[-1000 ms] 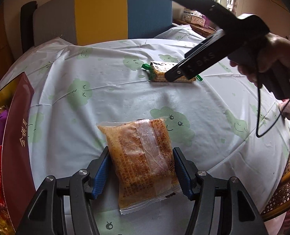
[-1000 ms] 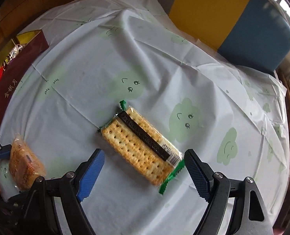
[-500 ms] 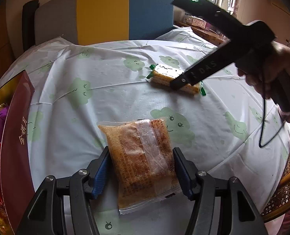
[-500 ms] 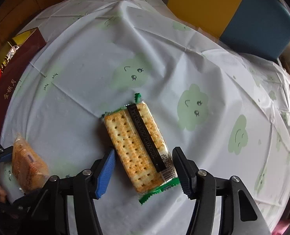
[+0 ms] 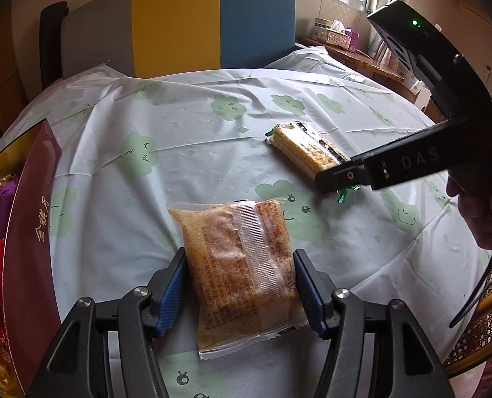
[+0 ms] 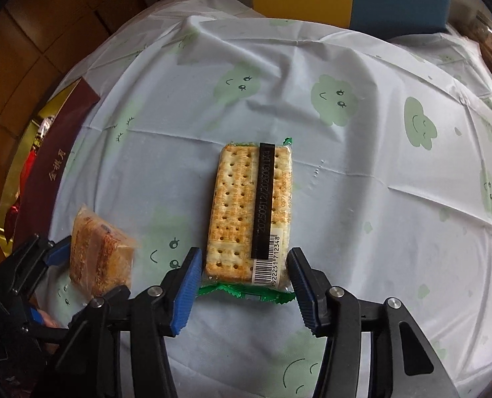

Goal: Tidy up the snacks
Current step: 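Lift the cake bag with the left gripper while the right grasps the cracker pack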

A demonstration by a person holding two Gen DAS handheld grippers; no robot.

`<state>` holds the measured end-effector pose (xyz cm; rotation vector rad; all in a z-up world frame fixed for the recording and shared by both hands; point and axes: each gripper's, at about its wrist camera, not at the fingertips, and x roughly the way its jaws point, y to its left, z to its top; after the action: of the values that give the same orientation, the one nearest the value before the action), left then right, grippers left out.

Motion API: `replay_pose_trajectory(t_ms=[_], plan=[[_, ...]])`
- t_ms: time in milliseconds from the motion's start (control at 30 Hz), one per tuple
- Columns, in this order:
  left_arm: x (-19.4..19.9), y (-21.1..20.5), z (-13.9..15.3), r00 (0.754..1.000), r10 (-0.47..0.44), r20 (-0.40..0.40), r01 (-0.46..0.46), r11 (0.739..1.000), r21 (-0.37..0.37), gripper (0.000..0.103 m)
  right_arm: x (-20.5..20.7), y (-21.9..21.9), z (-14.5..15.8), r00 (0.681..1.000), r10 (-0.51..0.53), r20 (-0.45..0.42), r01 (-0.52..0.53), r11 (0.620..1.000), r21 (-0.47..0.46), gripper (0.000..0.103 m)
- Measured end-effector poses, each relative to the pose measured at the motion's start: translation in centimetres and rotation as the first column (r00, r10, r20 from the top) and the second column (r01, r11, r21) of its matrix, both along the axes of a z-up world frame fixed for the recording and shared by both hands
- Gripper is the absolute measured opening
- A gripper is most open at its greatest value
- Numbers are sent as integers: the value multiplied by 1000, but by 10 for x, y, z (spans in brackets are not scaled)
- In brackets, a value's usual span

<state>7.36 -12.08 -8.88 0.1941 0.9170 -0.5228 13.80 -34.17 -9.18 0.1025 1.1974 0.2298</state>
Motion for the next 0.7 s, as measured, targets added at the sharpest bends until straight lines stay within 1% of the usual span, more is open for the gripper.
replay_pose_trajectory(t_ms=[67, 133, 167, 300, 433, 567, 600, 700], plan=[[-1, 0, 0, 1000, 4, 3, -4, 1000, 2, 62, 8, -6, 0, 1000, -12, 13, 12, 1000, 8, 54], [-1, -1, 0, 1000, 9, 4, -9, 1000, 5, 62, 5, -2, 4, 999, -25, 32, 25, 1000, 1, 54], [-2, -1, 0, 1000, 11, 4, -11, 1000, 6, 62, 11, -2, 4, 999, -25, 38, 25, 1000, -4, 54], [-3, -1, -1, 1000, 15, 6, -15, 1000, 5, 62, 14, 11, 3, 998, 5, 60, -1, 998, -59, 56], [-5, -1, -1, 1000, 18, 11, -18, 1000, 6, 62, 8, 27, 1, 996, 35, 81, -24, 991, -132, 57], [-6, 0, -1, 1000, 14, 15, -14, 1000, 8, 62, 5, 32, -6, 995, 35, 93, -20, 988, -153, 57], [-6, -1, -1, 1000, 14, 15, -15, 1000, 9, 62, 4, 32, -6, 995, 35, 95, -19, 987, -158, 56], [-6, -1, 0, 1000, 23, 14, -23, 1000, 15, 61, 0, 46, -7, 991, 72, 114, -48, 978, -204, 49]])
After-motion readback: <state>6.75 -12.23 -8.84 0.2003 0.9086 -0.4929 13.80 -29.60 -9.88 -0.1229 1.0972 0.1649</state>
